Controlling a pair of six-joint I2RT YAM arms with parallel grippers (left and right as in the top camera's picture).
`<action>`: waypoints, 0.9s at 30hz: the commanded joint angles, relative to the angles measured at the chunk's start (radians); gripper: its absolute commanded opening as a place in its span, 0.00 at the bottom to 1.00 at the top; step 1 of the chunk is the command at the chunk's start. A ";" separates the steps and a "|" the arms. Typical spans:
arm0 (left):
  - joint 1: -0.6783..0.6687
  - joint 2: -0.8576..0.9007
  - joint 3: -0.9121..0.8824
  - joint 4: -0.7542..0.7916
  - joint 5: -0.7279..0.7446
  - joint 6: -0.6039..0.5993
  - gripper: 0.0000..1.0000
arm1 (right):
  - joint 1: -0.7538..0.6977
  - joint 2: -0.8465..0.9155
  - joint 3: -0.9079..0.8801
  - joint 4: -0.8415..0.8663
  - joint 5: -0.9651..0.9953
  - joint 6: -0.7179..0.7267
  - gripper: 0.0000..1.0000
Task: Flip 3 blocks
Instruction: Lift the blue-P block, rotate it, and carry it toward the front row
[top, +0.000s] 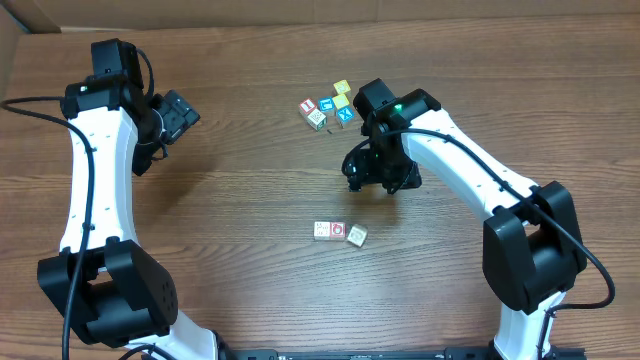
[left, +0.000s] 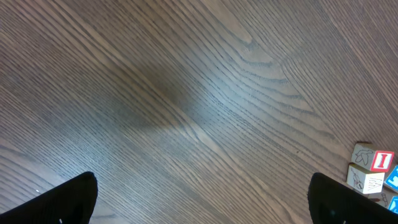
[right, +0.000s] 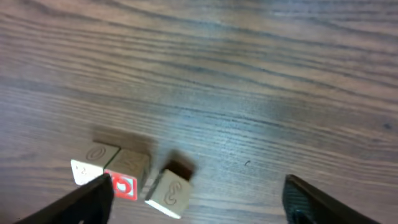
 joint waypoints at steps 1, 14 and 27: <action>0.000 0.007 0.016 0.002 -0.006 0.008 1.00 | 0.009 -0.008 -0.001 -0.007 -0.020 0.005 0.82; 0.000 0.007 0.016 0.002 -0.006 0.008 1.00 | 0.036 -0.094 -0.017 -0.149 -0.028 0.036 0.04; 0.000 0.007 0.016 0.001 -0.006 0.008 1.00 | 0.177 -0.094 -0.225 -0.071 -0.030 0.139 0.04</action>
